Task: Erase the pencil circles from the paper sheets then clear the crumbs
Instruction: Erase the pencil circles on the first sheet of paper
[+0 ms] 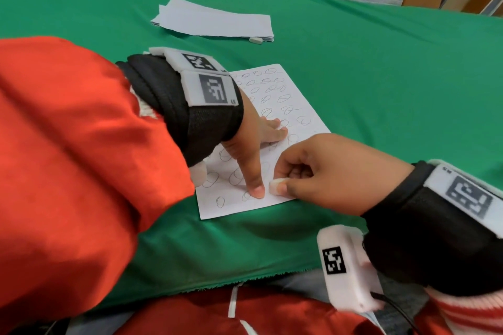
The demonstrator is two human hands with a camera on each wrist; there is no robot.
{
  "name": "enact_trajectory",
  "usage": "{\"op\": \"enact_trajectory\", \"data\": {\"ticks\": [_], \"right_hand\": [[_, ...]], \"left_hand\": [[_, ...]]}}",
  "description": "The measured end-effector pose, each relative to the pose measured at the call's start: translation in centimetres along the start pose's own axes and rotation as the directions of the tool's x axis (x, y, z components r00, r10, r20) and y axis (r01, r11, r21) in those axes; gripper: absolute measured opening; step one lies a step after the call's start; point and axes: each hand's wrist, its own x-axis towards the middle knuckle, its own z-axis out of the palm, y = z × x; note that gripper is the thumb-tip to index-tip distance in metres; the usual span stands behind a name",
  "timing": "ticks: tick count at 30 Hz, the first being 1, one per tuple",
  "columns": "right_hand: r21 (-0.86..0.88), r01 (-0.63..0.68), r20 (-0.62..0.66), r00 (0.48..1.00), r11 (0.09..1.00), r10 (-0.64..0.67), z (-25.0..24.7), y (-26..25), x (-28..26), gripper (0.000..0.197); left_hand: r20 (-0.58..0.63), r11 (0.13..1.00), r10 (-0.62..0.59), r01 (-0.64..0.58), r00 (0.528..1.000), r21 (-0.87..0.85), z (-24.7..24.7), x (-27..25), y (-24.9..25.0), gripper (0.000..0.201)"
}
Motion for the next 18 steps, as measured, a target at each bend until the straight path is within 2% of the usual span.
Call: {"op": "enact_trajectory", "data": {"ticks": [5,10,15,18], "right_hand": [[-0.012,-0.07,-0.113,0.991,0.997,0.068,-0.26,0.81,0.71,0.013],[0.017,0.01,-0.031,0.999,1.0,-0.01,0.13,0.59,-0.01,0.01],[0.025,-0.042,-0.135,0.99,0.999,0.045,0.08,1.03,0.64,0.009],[0.026,0.027,-0.055,0.998,0.999,-0.026,0.24,0.63,0.05,0.008]], "left_hand": [[-0.007,1.0,-0.008,0.008,1.0,-0.001,-0.1,-0.12,0.06,0.121],[0.015,1.0,-0.003,0.003,1.0,-0.014,0.07,0.26,-0.27,0.124],[0.012,0.999,0.002,-0.002,1.0,-0.038,0.08,0.29,-0.21,0.124],[0.013,1.0,0.003,-0.003,1.0,-0.025,0.12,0.38,-0.28,0.124]]}}
